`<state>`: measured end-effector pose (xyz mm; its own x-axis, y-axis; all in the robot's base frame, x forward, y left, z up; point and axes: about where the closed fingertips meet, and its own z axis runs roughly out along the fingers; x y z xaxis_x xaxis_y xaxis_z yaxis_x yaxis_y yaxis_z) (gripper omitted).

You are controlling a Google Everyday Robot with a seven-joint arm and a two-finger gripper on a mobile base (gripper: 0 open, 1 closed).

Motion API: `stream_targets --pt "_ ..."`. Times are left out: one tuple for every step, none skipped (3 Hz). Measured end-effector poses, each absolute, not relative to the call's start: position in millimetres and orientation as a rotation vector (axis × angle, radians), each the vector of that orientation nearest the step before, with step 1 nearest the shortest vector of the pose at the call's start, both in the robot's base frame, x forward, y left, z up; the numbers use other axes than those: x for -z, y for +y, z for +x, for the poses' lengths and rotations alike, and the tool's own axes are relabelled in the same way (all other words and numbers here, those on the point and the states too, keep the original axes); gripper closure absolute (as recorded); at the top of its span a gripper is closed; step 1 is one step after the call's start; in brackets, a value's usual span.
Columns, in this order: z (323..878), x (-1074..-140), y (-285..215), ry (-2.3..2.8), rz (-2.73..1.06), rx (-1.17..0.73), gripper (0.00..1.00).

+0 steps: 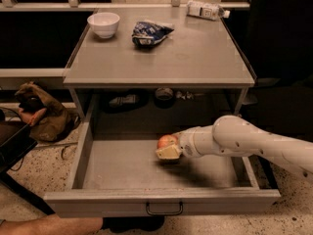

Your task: Place apple into top drawer

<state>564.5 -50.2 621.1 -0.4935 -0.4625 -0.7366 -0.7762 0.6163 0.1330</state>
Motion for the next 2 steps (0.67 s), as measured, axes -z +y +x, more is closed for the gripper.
stream_targets --pt "564.4 -621.1 -50.1 2.168 -0.969 -0.602 0.0" --pt "564.4 -621.1 -50.1 2.168 -0.969 -0.603 0.0"
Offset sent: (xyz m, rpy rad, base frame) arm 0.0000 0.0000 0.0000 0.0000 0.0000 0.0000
